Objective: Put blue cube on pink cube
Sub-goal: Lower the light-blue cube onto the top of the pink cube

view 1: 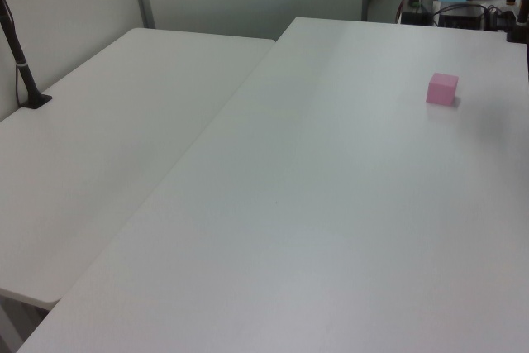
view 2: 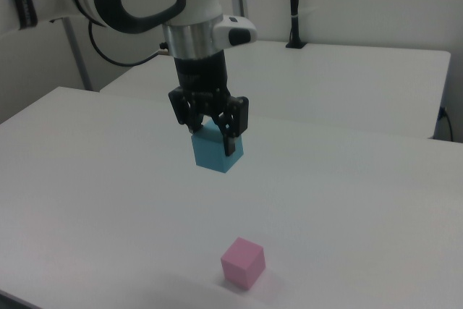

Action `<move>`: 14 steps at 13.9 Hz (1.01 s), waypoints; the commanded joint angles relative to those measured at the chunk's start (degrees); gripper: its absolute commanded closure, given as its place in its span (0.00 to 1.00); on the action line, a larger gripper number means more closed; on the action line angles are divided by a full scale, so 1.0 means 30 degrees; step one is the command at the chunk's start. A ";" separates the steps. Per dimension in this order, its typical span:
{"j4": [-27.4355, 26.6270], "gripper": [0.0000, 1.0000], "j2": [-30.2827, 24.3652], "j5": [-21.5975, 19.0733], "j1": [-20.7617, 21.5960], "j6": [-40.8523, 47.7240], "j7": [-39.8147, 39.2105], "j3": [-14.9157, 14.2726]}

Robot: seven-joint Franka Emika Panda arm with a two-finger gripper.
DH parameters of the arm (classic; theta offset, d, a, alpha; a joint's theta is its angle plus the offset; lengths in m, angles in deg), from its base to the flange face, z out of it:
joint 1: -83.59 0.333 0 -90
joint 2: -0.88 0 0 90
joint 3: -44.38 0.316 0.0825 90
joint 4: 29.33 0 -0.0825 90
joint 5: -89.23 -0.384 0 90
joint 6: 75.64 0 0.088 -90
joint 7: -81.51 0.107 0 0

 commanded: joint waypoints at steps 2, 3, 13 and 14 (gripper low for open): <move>-0.4694 0.82 -0.2525 0.0113 -0.0129 -0.3318 -0.0497 0.0064; -0.5576 0.82 -0.2646 0.0113 -0.0130 -0.4431 -0.0497 0.0064; -0.9218 0.82 -0.0276 0.0143 -0.0510 -1.0212 0.1317 0.0064; -0.9189 0.82 -0.0071 0.0056 -0.0510 -1.0301 0.1841 0.0064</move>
